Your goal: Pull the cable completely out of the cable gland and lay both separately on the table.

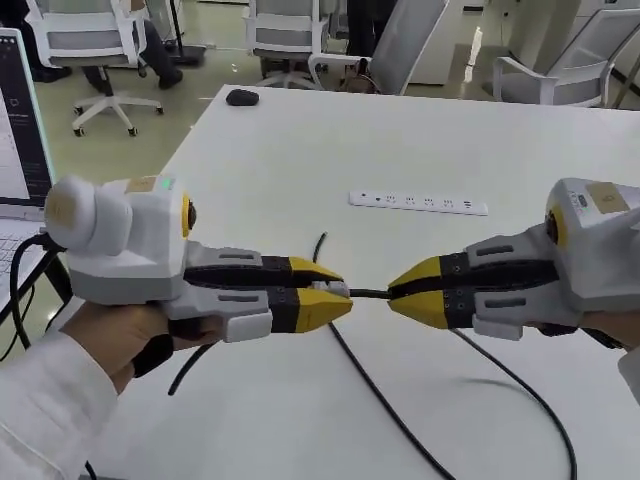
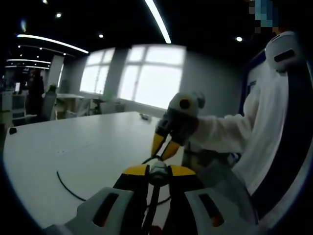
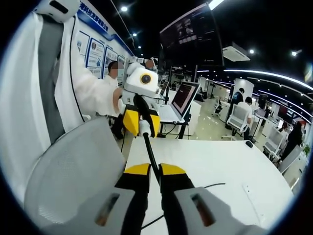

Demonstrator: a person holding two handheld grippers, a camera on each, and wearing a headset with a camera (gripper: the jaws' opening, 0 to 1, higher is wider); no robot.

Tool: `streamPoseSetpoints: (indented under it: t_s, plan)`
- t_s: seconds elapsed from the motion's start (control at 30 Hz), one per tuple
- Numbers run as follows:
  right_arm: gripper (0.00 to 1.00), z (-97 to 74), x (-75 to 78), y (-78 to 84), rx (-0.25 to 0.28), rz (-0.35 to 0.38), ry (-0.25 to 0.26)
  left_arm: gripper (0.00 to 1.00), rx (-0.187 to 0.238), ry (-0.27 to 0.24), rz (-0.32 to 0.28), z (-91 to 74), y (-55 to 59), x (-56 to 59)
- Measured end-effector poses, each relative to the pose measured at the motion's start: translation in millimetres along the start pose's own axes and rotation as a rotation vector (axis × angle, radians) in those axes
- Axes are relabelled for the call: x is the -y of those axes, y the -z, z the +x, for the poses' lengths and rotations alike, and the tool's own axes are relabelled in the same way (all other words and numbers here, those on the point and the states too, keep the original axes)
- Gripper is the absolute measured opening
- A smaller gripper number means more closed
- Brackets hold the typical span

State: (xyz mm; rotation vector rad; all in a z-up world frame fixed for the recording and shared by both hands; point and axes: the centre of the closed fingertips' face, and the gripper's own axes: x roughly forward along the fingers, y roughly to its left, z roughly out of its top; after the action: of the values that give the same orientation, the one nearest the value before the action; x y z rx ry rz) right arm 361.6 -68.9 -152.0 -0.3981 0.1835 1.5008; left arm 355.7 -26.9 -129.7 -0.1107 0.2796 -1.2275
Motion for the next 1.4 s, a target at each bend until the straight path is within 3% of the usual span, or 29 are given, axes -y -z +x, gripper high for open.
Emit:
streamPoseSetpoints:
  t_s: [0.4, 0.83, 0.97, 1.1, 1.4]
  plan:
    - [0.05, -28.0, 7.9, 34.5, -0.028, 0.091, 0.085, 0.16, 0.015, -0.035, -0.023, -13.6, 1.5, -8.3]
    - [0.06, -33.7, 7.6, 41.9, -0.035, 0.123, 0.106, 0.16, 0.016, -0.025, -0.019, -8.3, 0.8, -6.3]
    - [0.05, -33.1, 7.7, 37.8, -0.013, 0.124, 0.105, 0.16, 0.000, -0.033, -0.008, -8.8, 3.2, -8.2]
    - [0.17, -28.0, 10.2, 31.8, -0.009, 0.117, 0.114, 0.16, 0.001, -0.026, -0.011, -7.7, 3.9, -7.4]
    - [0.21, 7.4, -5.4, 2.1, 0.011, 0.030, 0.026, 0.16, 0.007, 0.004, 0.002, 4.8, 0.0, 1.7]
